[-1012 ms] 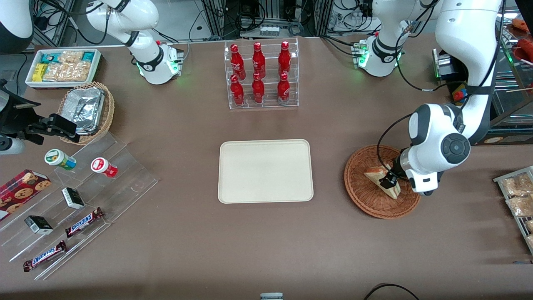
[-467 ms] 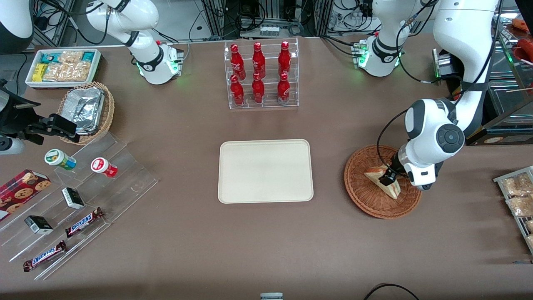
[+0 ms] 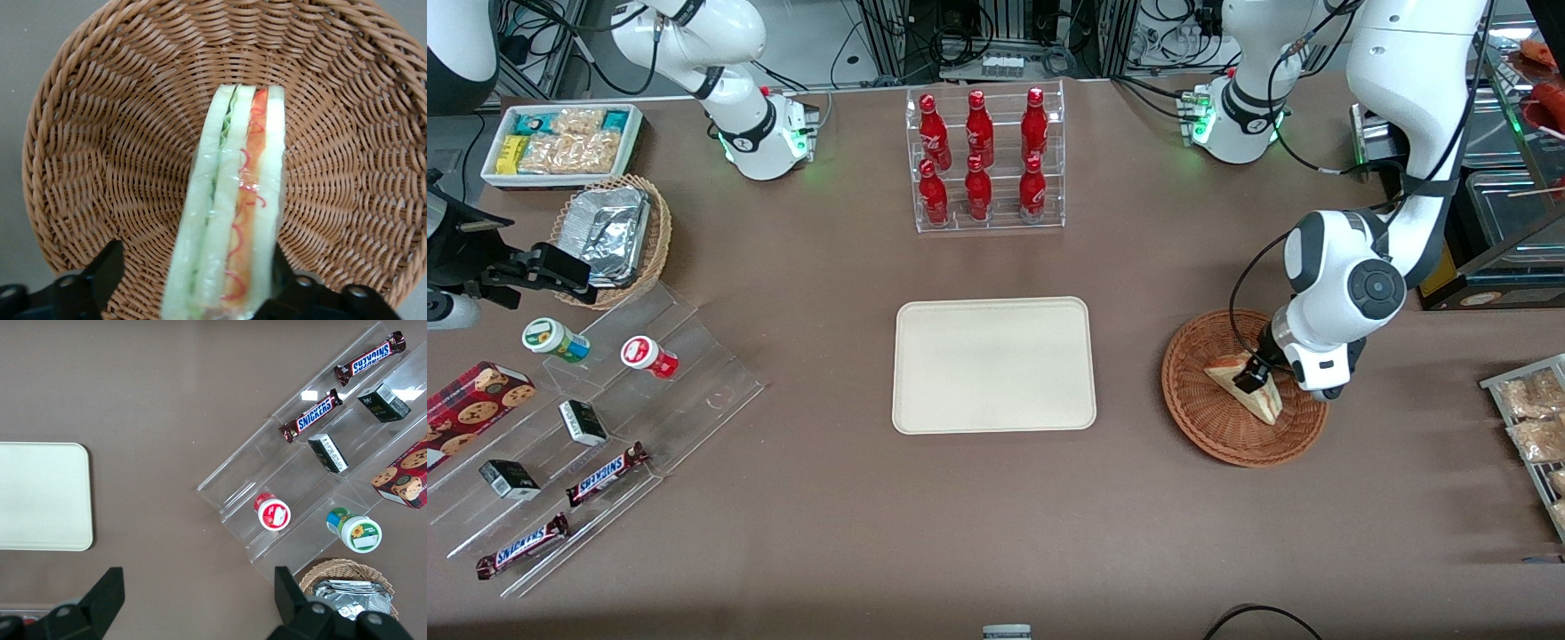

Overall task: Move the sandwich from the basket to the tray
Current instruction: 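Lower the left gripper around the sandwich and close on it, then lift the gripped sandwich up out of the basket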

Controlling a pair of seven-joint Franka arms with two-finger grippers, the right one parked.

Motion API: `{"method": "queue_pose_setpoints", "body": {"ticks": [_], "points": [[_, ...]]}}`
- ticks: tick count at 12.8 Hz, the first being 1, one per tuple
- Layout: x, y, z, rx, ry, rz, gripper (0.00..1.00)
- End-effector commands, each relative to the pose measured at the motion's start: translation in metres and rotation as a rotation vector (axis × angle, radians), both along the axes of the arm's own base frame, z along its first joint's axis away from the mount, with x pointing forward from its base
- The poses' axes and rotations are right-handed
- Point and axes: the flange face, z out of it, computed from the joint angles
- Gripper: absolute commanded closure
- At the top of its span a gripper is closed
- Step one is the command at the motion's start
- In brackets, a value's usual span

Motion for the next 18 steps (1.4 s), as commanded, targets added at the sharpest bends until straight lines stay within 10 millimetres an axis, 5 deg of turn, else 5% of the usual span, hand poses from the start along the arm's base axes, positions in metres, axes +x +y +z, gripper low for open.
{"method": "queue_pose_setpoints", "body": {"ticks": [1, 5, 9, 14, 18], "points": [[-0.001, -0.002, 0.006, 0.000, -0.014, -0.009, 0.94], [0.011, -0.005, 0.020, -0.008, -0.022, 0.000, 1.00], [0.035, -0.028, 0.089, -0.027, 0.068, -0.025, 1.00], [0.034, -0.124, 0.155, -0.074, -0.008, -0.203, 1.00], [0.019, -0.213, 0.156, -0.060, -0.038, -0.374, 1.00]]}}
